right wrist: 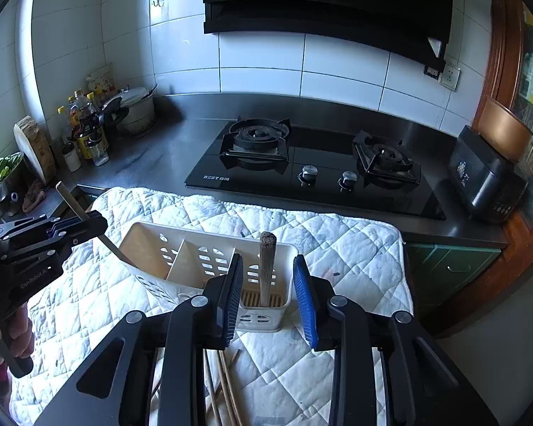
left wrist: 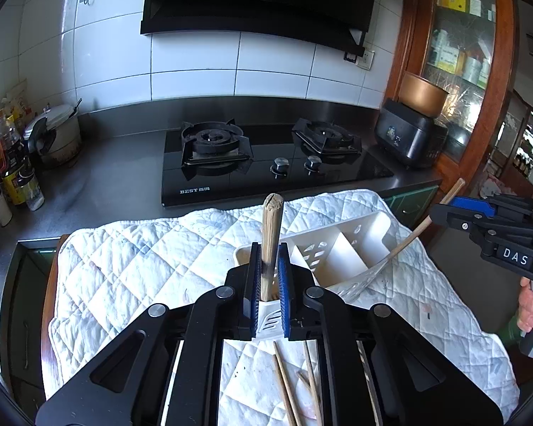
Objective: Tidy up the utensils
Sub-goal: 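Open the right gripper to drop the chopstick into the caddy, then move the open right gripper back to the chopsticks and close on one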
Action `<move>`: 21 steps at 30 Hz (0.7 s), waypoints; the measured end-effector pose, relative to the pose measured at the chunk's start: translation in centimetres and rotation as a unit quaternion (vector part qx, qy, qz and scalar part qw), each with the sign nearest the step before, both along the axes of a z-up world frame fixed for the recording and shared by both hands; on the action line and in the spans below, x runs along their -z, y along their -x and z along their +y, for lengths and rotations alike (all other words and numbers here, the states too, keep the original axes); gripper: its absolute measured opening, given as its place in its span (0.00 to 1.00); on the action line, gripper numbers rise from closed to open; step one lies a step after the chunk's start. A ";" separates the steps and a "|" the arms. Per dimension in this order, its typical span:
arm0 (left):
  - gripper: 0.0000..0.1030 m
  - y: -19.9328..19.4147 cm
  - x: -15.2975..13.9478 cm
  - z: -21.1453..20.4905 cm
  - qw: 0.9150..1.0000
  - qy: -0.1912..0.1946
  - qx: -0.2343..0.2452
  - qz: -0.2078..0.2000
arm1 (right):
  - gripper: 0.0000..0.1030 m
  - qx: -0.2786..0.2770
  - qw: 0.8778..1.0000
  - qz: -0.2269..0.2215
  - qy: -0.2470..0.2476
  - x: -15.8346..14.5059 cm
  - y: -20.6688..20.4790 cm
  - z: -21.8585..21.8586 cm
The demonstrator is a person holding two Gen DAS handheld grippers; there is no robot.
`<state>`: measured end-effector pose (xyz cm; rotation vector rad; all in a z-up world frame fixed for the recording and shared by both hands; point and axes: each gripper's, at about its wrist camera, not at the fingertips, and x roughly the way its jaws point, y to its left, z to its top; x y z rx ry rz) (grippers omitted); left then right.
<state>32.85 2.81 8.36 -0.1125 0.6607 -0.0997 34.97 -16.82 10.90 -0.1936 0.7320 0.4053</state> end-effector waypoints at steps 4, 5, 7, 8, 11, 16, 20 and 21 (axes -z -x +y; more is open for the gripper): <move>0.36 1.1 -0.8 0.1 1.000 -0.001 -0.003 -0.018 | 0.44 0.001 1.000 -0.013 -0.003 -0.6 1.2 -0.3; 0.36 1.4 -1.0 0.1 1.000 -0.002 -0.004 -0.019 | 0.47 0.001 1.000 -0.014 -0.007 -0.7 1.5 -0.5; 0.36 2.1 -1.4 0.2 1.000 0.001 -0.006 -0.022 | 0.55 0.003 1.000 -0.022 -0.013 -1.0 2.3 -0.9; 0.36 2.4 -1.7 0.3 1.000 0.000 -0.008 -0.023 | 0.56 0.004 1.000 -0.024 -0.015 -1.1 2.6 -1.2; 0.41 3.8 -2.4 0.7 0.999 0.002 -0.015 -0.032 | 0.57 0.006 0.999 -0.028 -0.025 -1.3 3.9 -2.0; 0.43 6.5 -3.2 1.1 0.999 0.007 -0.022 -0.043 | 0.63 0.005 0.999 -0.034 -0.038 -1.2 6.5 -3.5; 0.48 9.1 -3.0 1.1 0.998 0.007 -0.031 -0.049 | 0.65 0.005 0.998 -0.036 -0.047 -0.6 8.6 -4.6; 0.48 9.7 -2.8 1.0 0.998 0.009 -0.031 -0.049 | 0.65 0.004 0.998 -0.036 -0.047 -0.3 9.2 -4.8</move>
